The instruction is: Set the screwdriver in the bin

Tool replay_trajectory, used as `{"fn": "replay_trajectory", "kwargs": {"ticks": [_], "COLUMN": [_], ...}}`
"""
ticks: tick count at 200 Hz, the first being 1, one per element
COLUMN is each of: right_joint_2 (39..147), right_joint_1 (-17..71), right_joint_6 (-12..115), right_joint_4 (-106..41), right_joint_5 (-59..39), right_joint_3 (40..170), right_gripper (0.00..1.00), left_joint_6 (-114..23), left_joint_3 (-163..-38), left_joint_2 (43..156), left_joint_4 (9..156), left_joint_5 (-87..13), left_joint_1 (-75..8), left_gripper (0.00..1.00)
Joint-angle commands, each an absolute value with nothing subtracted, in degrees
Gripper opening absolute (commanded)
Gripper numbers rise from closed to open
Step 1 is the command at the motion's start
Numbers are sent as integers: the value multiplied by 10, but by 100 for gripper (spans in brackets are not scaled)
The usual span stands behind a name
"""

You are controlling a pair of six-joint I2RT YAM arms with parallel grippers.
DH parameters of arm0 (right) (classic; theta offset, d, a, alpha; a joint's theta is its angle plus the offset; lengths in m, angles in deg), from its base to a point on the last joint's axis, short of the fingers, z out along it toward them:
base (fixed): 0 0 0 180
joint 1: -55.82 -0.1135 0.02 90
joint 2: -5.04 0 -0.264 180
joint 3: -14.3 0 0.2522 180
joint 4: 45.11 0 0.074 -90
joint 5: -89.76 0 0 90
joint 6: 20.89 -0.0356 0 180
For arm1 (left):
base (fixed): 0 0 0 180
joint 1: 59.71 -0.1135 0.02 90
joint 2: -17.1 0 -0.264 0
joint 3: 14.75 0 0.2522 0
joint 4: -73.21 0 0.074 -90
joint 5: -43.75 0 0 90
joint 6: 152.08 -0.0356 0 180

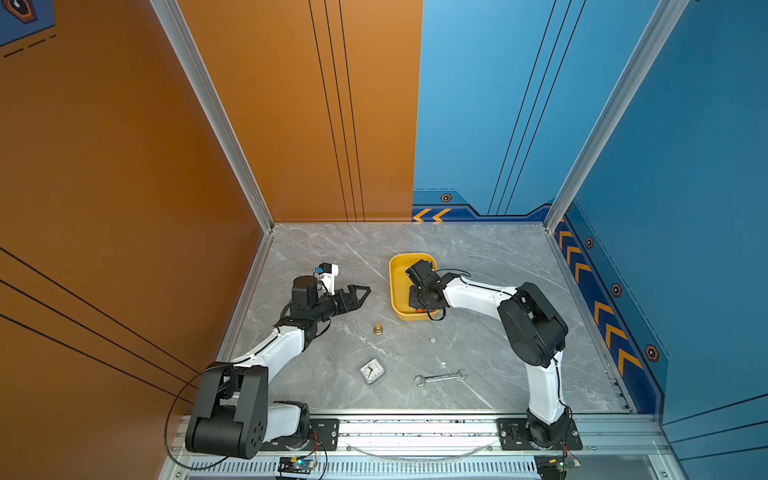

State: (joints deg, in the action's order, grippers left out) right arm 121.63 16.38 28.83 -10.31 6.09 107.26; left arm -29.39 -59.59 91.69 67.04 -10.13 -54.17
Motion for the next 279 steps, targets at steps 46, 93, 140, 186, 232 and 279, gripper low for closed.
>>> {"fn": "replay_trajectory", "kwargs": {"ticks": [46,93,140,186,232,279], "right_joint_2": [1221,1213,1177,1102,987,847], "right_joint_1": [160,135,130,130,178,266], "right_joint_6": [305,331,359,415,504,602], "right_joint_4": [-72,-23,29,104,98,-8], "right_joint_5": [90,128,135,150,120,92], "right_joint_3": [1089,1121,1141,1157,1091,925], "right_gripper": [47,59,76,85,85,87], "left_joint_6": [-289,-289,-290,-290,-319,-403], "left_joint_3": [-584,-584,-581,-579,-595,-632], "left_joint_2": [907,910,904,904,897,840], "left_joint_4": [664,664,665,664,712,838], "left_joint_5": [-89,-89,-89,-86,-93,-172], "left_joint_1": [-547,-548,-550,-555,-563,-569], "left_gripper": [98,98,98,98,98,98]}}
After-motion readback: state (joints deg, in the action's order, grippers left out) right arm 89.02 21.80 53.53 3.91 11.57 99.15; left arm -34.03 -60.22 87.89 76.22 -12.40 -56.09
